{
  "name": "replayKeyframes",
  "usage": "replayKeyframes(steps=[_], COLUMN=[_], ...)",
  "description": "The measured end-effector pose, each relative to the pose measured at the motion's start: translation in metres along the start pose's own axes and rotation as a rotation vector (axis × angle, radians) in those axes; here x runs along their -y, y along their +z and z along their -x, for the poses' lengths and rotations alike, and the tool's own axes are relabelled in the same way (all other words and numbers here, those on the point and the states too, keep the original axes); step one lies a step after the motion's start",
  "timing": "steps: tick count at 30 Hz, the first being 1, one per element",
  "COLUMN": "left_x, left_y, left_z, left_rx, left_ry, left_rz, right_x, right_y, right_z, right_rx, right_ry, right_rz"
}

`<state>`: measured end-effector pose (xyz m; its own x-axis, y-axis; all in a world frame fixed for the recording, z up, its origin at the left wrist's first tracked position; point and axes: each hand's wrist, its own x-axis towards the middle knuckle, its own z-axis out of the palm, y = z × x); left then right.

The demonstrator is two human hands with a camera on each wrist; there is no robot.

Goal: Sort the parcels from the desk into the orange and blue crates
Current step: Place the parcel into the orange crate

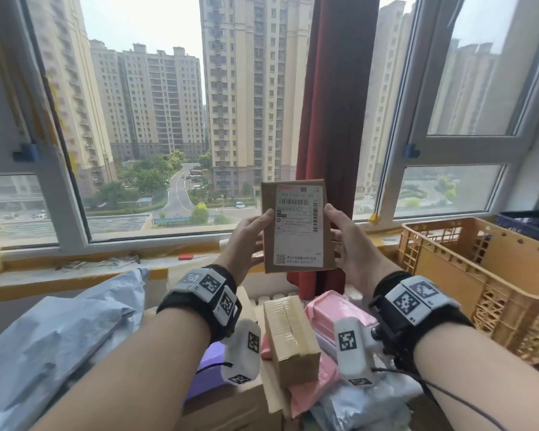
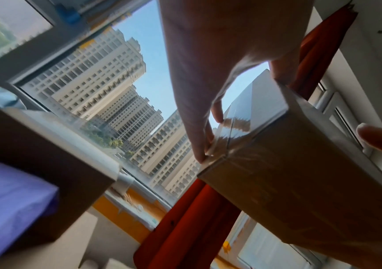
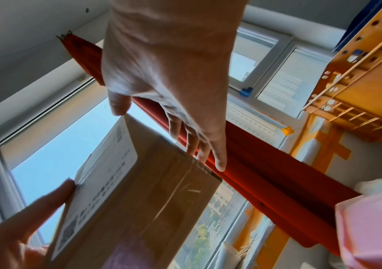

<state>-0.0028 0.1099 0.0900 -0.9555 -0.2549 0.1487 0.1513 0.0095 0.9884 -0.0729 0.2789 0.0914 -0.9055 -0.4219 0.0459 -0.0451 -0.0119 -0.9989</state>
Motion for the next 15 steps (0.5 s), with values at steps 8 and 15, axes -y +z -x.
replayKeyframes(steps=[8,15], left_x=[0.014,0.033], left_y=[0.048,0.090], left_z=[0.004,0.016], left_rx=[0.155,0.285], left_ry=[-0.035,-0.101], left_rz=[0.024,0.044], right_x=[-0.017,-0.035], right_y=[-0.037,-0.074], right_z=[0.039,0.075], right_rx=[-0.154,-0.293], right_ry=[0.010,0.030], right_rz=[-0.015,0.012])
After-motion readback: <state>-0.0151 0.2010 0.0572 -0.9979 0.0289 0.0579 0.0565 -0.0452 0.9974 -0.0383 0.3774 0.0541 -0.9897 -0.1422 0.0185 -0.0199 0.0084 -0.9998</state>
